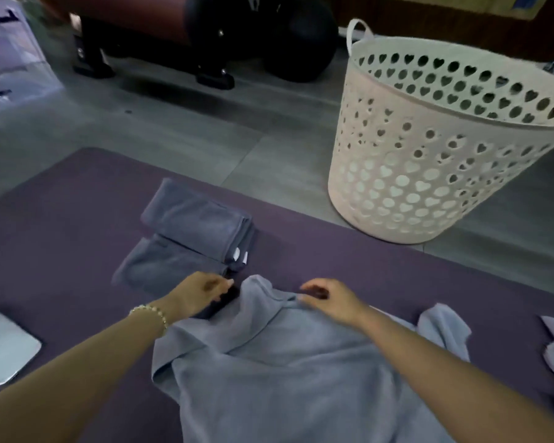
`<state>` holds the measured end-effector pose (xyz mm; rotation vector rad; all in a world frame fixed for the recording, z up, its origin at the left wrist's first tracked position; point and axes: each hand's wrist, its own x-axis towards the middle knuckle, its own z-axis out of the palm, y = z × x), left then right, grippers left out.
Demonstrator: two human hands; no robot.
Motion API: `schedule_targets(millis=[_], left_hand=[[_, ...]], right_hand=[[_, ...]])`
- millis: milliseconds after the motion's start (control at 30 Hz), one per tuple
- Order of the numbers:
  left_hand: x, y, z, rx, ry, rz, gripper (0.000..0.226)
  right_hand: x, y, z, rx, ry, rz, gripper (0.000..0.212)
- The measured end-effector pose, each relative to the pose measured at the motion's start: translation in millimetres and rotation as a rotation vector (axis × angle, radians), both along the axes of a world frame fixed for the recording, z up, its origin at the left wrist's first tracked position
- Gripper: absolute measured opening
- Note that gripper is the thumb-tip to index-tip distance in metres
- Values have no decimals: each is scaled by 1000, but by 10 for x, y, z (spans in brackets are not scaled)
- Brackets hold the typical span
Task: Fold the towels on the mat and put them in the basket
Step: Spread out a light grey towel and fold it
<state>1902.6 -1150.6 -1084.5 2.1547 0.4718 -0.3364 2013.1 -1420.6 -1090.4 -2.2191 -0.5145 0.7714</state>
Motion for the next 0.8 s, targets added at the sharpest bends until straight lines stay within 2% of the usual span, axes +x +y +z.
schedule_targets(millis=[133, 200, 267, 333, 500, 633, 700, 800], left_hand=[[-42, 9, -47, -62, -36, -5, 15], [-44, -29, -53, -76, -18, -39, 27], [-50, -76, -35, -107, 23, -113, 55], [-60, -111, 24, -121, 58, -189, 67], [-54, 45, 234, -207, 217, -269, 47], [-155, 322, 507, -180, 387, -425, 26], [-254, 528, 709, -233, 475, -439, 15], [-404, 890, 997, -402, 490, -356, 38]], right_hand=[[-179, 673, -350, 85, -9, -44, 48], [-205, 860, -406, 83, -78, -42, 23], [-161, 938, -316, 125, -122, -42, 31], [-75, 945, 28, 245, -101, -33, 33], [230, 881, 1083, 317, -84, 39, 29], [566, 949, 1531, 302, -221, 24, 37], [701, 1049, 1596, 280, -285, 34, 38], [856, 1365, 1523, 280, -413, 11, 46]])
